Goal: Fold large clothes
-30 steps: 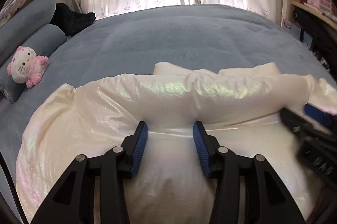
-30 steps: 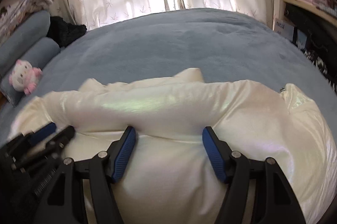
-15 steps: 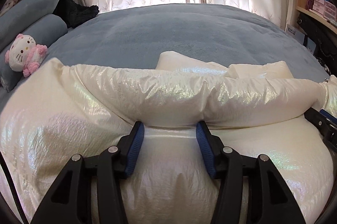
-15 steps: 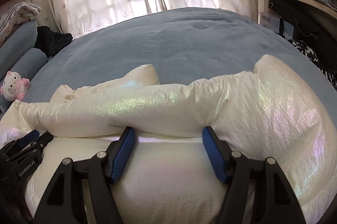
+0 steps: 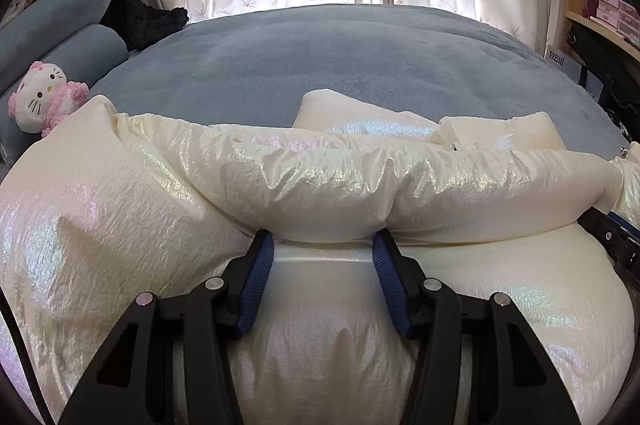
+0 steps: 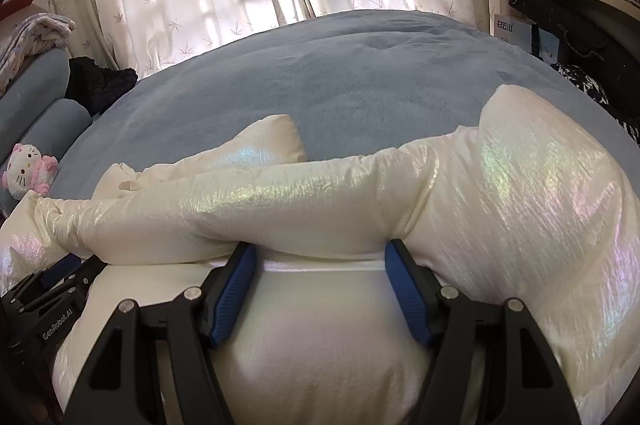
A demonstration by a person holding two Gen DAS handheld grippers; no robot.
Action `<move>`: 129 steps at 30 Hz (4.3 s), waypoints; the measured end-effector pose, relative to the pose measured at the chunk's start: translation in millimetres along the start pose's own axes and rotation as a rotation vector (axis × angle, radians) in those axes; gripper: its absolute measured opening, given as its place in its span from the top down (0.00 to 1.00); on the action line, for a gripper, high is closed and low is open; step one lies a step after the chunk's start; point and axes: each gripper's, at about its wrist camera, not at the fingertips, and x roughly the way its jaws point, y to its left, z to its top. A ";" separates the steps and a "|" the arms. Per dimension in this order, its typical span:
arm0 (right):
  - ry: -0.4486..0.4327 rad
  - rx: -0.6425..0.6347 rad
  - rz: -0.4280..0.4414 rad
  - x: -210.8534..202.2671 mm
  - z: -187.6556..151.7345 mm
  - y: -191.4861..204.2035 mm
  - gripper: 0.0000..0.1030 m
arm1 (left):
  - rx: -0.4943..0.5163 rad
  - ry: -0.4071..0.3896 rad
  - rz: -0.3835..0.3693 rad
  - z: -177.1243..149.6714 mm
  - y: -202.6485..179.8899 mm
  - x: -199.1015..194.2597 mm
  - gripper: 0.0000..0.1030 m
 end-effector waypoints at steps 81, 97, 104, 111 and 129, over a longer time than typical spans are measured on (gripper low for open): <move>0.087 -0.017 0.259 -169.2 -123.9 77.1 0.34 | -0.599 0.251 -0.470 -177.1 123.5 -134.7 0.30; 0.088 0.002 0.335 -139.7 -110.4 89.4 0.34 | -0.750 0.062 -0.512 -134.3 138.5 -72.1 0.14; 0.082 -0.012 0.352 -137.3 -108.3 94.8 0.34 | -0.787 -0.014 -0.476 -126.7 133.2 -64.6 0.18; 0.000 -0.064 0.257 -138.3 -82.7 111.3 0.62 | -0.625 -0.075 -0.377 -105.9 108.9 -76.3 0.67; 0.130 -0.082 0.040 12.8 -23.8 123.1 0.80 | -0.405 -0.197 -0.237 -81.5 64.3 -109.8 0.67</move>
